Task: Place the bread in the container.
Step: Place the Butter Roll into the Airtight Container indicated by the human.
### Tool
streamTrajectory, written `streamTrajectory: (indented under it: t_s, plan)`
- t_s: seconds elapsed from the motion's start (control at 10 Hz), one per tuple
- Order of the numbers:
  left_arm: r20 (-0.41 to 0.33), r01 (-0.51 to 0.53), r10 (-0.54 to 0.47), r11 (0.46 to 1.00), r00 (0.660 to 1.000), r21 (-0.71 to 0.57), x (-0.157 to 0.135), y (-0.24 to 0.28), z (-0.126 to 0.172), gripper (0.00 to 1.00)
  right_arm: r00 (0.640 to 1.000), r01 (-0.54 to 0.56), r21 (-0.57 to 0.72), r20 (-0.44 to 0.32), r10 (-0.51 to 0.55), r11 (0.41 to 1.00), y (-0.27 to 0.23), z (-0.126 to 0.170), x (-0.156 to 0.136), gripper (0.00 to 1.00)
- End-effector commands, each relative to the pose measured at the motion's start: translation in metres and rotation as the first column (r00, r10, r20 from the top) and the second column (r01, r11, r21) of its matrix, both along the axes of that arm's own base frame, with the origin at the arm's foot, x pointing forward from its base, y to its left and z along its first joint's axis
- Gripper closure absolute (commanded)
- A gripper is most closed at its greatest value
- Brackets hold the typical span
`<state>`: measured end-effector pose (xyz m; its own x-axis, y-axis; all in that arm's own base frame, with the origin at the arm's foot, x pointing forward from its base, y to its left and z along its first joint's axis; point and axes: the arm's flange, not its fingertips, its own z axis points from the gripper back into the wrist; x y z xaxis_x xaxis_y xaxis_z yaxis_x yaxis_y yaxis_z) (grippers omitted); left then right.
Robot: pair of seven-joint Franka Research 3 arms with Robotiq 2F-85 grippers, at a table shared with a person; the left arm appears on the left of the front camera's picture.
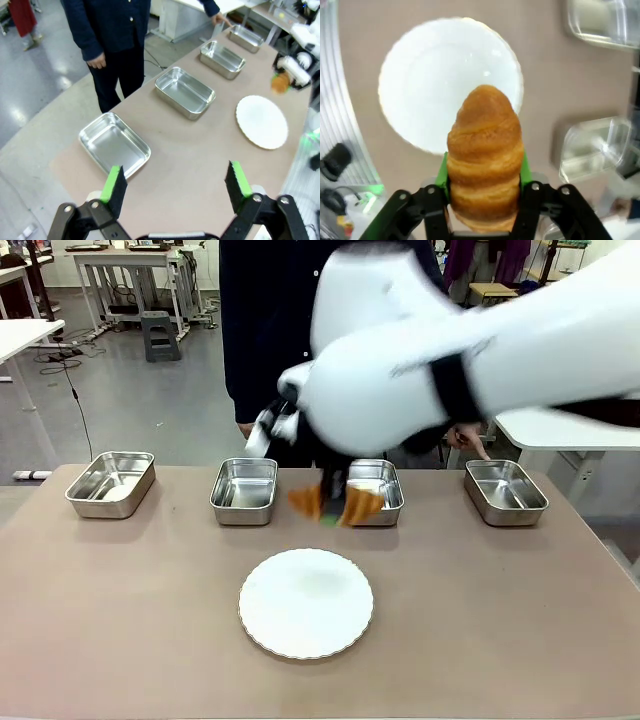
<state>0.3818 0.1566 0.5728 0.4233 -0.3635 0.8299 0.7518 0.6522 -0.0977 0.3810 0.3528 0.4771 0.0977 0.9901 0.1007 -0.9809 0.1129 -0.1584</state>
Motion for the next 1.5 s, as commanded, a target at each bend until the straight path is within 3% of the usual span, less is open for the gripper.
streamTrajectory:
  t_s: [0.0,0.1,0.2,0.4,0.5,0.7,0.9,1.0,1.3,1.4]
  plan:
    - [0.006,0.002,-0.002,1.0,1.0,-0.006,-0.001,-0.001,0.001,0.0,0.971,0.227,-0.007,0.078,-0.225,0.974,-0.05,0.044,0.019,0.45]
    - [0.006,0.002,-0.002,1.0,1.0,-0.006,-0.001,-0.001,0.001,0.0,0.914,0.395,0.043,0.077,-0.398,0.918,-0.095,0.066,0.039,0.45]
    - [0.006,0.002,-0.002,1.0,1.0,-0.006,-0.001,-0.001,0.001,0.0,0.811,0.576,0.061,0.086,-0.579,0.815,-0.137,0.076,0.058,0.45]
    - [0.006,0.002,-0.002,1.0,1.0,-0.006,-0.001,-0.001,0.001,0.0,0.579,0.807,0.114,0.044,-0.814,0.58,-0.209,0.075,0.089,0.45]
    - [0.006,0.002,-0.002,1.0,1.0,-0.006,-0.001,-0.001,0.001,0.0,0.439,0.894,0.106,-0.014,-0.898,0.435,-0.248,0.071,0.103,0.45]
    - [0.006,0.002,-0.002,1.0,1.0,-0.006,-0.001,-0.001,0.001,0.0,0.308,0.949,0.099,-0.1,-0.946,0.299,-0.289,0.057,0.125,0.45]
    - [0.006,0.002,-0.002,1.0,1.0,-0.006,-0.001,-0.001,0.001,0.0,0.177,0.984,0.029,-0.066,-0.982,0.175,-0.303,0.04,0.142,0.45]
    - [0.006,0.002,-0.002,1.0,1.0,-0.006,-0.001,-0.001,0.001,0.0,0.306,0.951,0.069,-0.068,-0.95,0.301,-0.313,0.041,0.123,0.45]
    - [0.006,0.002,-0.002,1.0,1.0,-0.006,-0.001,-0.001,0.001,0.0,0.306,0.951,0.069,-0.068,-0.95,0.301,-0.313,0.041,0.123,0.45]
    - [0.006,0.002,-0.002,1.0,1.0,-0.006,-0.001,-0.001,0.001,0.0,0.271,0.962,0.06,-0.071,-0.96,0.267,-0.312,0.037,0.131,0.45]
